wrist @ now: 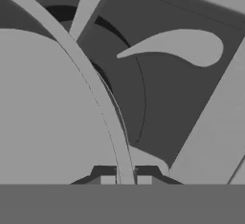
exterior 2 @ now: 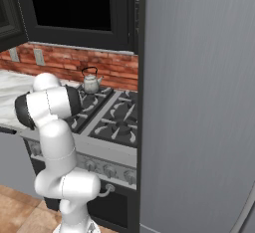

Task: Pick the kettle from the cabinet and place it on a stove burner. Then pick the pot from the counter and place it on another stove burner. Finally, turn both burners on.

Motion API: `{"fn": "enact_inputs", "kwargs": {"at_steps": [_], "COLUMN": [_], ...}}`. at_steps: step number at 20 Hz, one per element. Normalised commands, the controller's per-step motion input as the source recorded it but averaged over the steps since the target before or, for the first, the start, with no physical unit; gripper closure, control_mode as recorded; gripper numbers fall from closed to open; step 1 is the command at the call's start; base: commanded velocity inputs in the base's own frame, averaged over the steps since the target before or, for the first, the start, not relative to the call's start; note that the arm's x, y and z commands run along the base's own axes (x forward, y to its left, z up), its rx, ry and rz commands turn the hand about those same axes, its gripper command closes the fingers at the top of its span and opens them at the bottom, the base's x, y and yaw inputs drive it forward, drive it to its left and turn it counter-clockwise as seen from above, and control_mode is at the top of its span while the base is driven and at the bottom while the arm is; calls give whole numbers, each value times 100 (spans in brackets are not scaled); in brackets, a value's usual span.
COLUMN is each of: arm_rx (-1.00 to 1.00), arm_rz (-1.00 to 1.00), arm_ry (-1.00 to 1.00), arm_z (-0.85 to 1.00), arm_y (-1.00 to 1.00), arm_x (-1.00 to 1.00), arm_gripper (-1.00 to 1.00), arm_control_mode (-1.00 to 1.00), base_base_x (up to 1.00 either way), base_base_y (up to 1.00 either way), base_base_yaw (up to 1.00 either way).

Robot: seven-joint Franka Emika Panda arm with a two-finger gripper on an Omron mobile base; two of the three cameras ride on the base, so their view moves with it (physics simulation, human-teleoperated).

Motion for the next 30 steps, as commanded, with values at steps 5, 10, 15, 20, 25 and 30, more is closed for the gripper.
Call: {"fn": "enact_inputs", "kwargs": {"at_steps": [5,10,15,20,25,30], "arm_rx": [0,0,-4,-2,0,0], "arm_rz": [0,0,0,0,0,-3], "arm_ry": [0,0,-1,-3,-2,1], "arm_z": [0,1,13,22,15,-1], "arm_y": [3,0,-7,-5,-14,-23], "arm_x": [-14,-12,-3,-2,0,-3], "arm_gripper": [100,100,100,100,100,-100], "arm_control_mode": [-100,-100,-100,-100,-100,-100], "base_base_x": [0,0,0,0,0,0], "base_base_y": [0,0,0,0,0,0], "base_base_yaw": [0,0,0,0,0,0]}}
